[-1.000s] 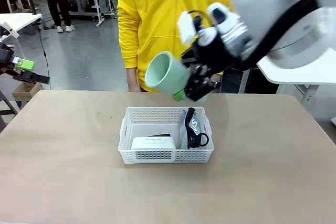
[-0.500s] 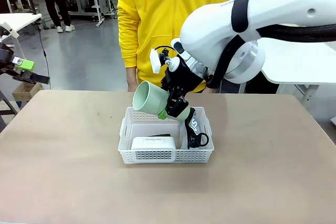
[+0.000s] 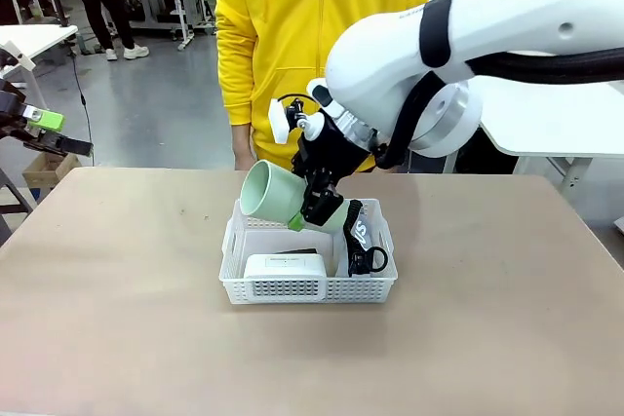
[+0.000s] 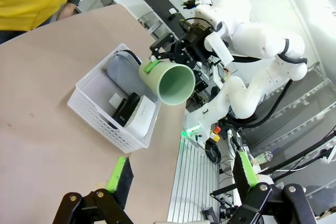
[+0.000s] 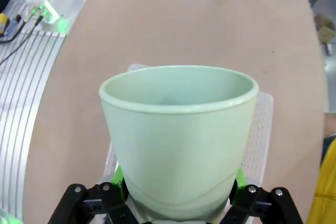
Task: Efficiently arrange items inside the basket to fit them all.
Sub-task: Pick up the Reusable plastic cup and place it inside the Organizing basket.
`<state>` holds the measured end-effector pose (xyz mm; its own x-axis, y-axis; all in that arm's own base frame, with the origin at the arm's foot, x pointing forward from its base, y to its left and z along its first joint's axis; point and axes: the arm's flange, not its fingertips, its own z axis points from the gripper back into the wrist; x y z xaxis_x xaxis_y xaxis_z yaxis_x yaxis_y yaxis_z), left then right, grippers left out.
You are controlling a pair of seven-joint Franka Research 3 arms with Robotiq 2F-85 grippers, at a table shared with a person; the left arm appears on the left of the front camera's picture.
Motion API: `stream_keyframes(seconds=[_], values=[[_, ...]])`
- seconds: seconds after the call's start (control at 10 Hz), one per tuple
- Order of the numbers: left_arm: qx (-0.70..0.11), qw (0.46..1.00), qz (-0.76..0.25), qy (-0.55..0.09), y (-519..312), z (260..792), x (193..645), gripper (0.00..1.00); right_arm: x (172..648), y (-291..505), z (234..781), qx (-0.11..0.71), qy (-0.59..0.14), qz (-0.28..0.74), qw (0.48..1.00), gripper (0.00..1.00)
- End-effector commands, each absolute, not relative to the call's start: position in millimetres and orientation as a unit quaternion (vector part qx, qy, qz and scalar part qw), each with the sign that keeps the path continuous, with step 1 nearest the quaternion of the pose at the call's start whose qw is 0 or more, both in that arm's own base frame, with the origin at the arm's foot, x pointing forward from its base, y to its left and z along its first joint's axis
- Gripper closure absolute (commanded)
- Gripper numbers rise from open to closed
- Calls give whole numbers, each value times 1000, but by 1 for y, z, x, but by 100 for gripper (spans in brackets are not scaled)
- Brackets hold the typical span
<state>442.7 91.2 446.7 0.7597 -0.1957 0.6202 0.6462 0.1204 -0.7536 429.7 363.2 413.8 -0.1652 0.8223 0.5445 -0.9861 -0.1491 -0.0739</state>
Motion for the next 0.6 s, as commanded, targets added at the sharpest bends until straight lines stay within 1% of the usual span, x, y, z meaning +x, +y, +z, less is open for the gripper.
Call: stream_keyframes(seconds=[0.0, 0.1, 0.2, 0.3, 0.5], values=[[-593, 726, -292, -189, 91, 449, 440, 0, 456, 394, 416, 192, -172, 710, 655, 15], [-593, 726, -292, -189, 91, 449, 440, 0, 462, 401, 414, 191, -159, 698, 671, 15], [-593, 726, -292, -189, 91, 449, 440, 0, 468, 410, 412, 189, -148, 668, 704, 15], [-593, 726, -292, -189, 91, 449, 440, 0, 471, 418, 411, 168, -135, 647, 732, 15], [-593, 726, -292, -189, 91, 449, 440, 0, 478, 433, 403, 133, -92, 627, 762, 15]])
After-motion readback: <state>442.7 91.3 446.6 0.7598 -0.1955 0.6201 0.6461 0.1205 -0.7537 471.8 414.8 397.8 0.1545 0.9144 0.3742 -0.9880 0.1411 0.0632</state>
